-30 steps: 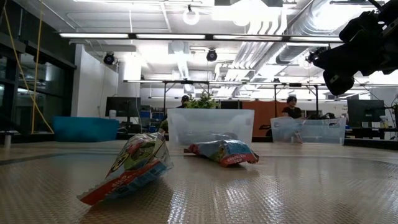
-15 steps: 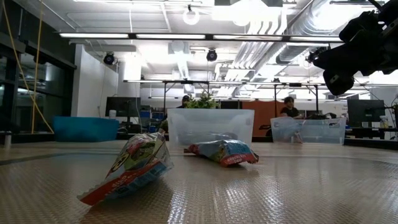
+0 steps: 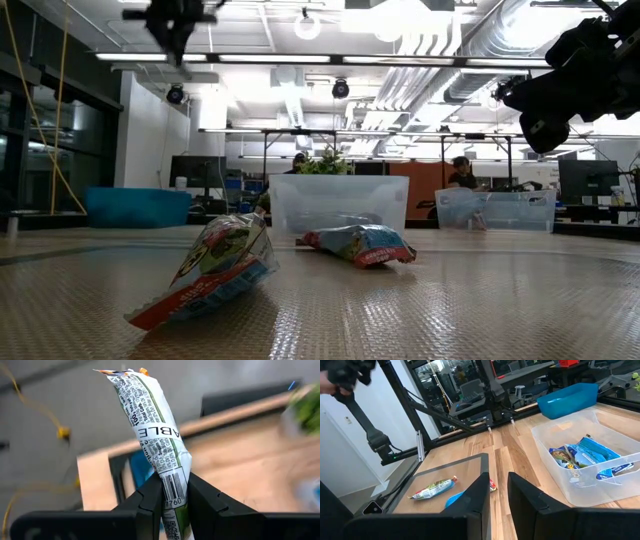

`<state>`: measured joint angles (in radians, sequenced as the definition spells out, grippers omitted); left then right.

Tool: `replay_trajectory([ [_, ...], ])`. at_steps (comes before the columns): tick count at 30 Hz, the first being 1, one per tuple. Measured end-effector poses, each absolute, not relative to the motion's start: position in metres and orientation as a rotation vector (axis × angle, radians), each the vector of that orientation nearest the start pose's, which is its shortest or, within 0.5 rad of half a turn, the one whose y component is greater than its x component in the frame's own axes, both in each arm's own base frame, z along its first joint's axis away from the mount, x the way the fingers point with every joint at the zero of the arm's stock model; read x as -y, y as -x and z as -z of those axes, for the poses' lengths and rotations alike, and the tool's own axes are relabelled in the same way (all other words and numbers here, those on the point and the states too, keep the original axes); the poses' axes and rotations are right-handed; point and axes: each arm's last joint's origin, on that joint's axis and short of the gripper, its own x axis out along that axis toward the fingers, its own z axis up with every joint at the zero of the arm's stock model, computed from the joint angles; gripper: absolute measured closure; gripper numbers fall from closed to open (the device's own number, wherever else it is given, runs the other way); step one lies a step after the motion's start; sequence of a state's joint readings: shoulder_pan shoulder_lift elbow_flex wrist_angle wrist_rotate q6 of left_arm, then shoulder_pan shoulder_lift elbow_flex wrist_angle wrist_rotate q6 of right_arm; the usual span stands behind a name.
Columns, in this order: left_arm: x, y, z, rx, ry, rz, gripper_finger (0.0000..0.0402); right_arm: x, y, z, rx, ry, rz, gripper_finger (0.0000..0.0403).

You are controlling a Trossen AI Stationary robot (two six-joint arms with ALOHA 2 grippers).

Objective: Pick and place Granola Bars by type
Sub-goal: Put the orange granola bar in the blue bin

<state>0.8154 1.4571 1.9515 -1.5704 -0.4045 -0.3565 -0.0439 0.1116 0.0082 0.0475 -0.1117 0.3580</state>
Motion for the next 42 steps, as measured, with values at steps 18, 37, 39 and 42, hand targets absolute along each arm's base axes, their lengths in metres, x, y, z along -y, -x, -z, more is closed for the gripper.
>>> replay_trajectory([
  [18, -0.200, -0.137, -0.332, -1.044, 0.836, -1.045, 0.0333, 0.001, -0.104, -0.162, -0.067, -0.362, -0.057, 0.0352],
  [37, -0.184, -0.102, -0.271, -0.860, 0.895, -0.992, 0.0333, 0.001, -0.104, -0.162, -0.067, -0.362, -0.057, 0.0351],
  [39, -0.187, -0.103, -0.270, -0.842, 0.913, -1.038, 0.0333, 0.001, -0.104, -0.162, -0.067, -0.362, -0.057, 0.0353],
  [42, -0.190, -0.105, -0.268, -0.824, 0.930, -1.090, 0.0333, 0.001, -0.104, -0.162, -0.067, -0.362, -0.057, 0.0355],
])
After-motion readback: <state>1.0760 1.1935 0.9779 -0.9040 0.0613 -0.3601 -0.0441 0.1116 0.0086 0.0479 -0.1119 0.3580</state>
